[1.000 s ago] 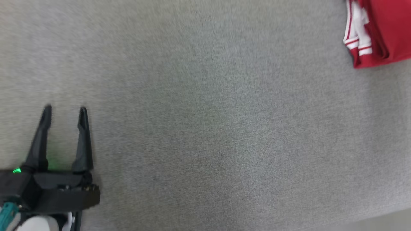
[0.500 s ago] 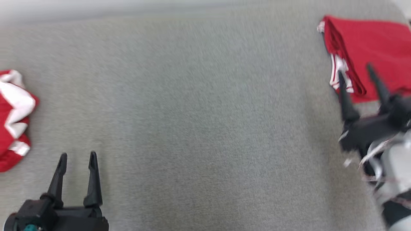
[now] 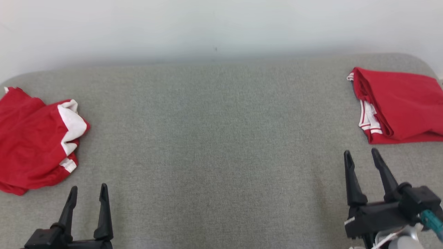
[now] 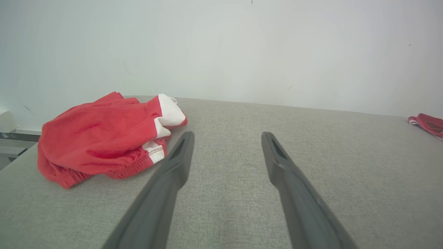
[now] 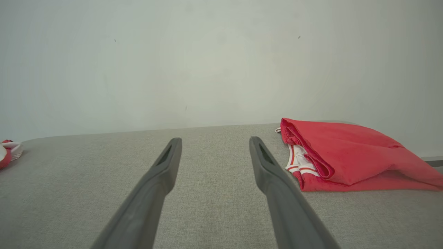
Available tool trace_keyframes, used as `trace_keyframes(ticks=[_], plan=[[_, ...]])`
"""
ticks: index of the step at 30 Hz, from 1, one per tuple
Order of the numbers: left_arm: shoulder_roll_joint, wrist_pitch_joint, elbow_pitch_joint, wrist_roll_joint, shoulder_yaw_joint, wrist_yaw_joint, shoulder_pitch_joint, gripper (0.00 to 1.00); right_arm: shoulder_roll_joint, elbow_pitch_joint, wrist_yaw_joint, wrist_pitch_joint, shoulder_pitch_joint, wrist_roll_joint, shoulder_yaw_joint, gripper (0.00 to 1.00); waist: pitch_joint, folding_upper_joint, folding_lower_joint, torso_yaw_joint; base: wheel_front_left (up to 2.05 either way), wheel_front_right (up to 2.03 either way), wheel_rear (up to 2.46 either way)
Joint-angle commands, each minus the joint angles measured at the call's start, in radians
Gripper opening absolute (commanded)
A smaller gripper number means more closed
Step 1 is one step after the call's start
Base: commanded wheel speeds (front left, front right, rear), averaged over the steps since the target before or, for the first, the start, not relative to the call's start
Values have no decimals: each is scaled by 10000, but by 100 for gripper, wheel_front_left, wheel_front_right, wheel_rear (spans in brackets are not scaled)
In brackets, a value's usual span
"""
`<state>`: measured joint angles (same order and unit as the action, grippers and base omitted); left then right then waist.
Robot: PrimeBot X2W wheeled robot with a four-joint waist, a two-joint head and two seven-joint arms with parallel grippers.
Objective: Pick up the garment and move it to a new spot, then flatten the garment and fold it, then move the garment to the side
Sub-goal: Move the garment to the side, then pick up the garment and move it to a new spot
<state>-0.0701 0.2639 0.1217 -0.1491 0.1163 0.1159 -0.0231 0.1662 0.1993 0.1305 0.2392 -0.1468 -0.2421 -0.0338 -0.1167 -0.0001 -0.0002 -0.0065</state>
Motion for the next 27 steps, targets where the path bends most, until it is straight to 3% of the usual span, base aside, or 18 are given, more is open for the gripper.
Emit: trace_keyframes(ticks=[1,13,27], plan=[[28,3,64,138,8,38,150,100,-74,-143,-2,-14,264,93,45,100,452,1,2,160,0,0,0],[-12,3,371,163,-40,90,296,100,-682,-791,-2,-14,1792,364,144,100,992,1,2,31,0,0,0],[16,3,539,177,-11,128,232,100,-961,-602,-2,143,1965,574,5,100,1016,1,2,35,0,0,0]])
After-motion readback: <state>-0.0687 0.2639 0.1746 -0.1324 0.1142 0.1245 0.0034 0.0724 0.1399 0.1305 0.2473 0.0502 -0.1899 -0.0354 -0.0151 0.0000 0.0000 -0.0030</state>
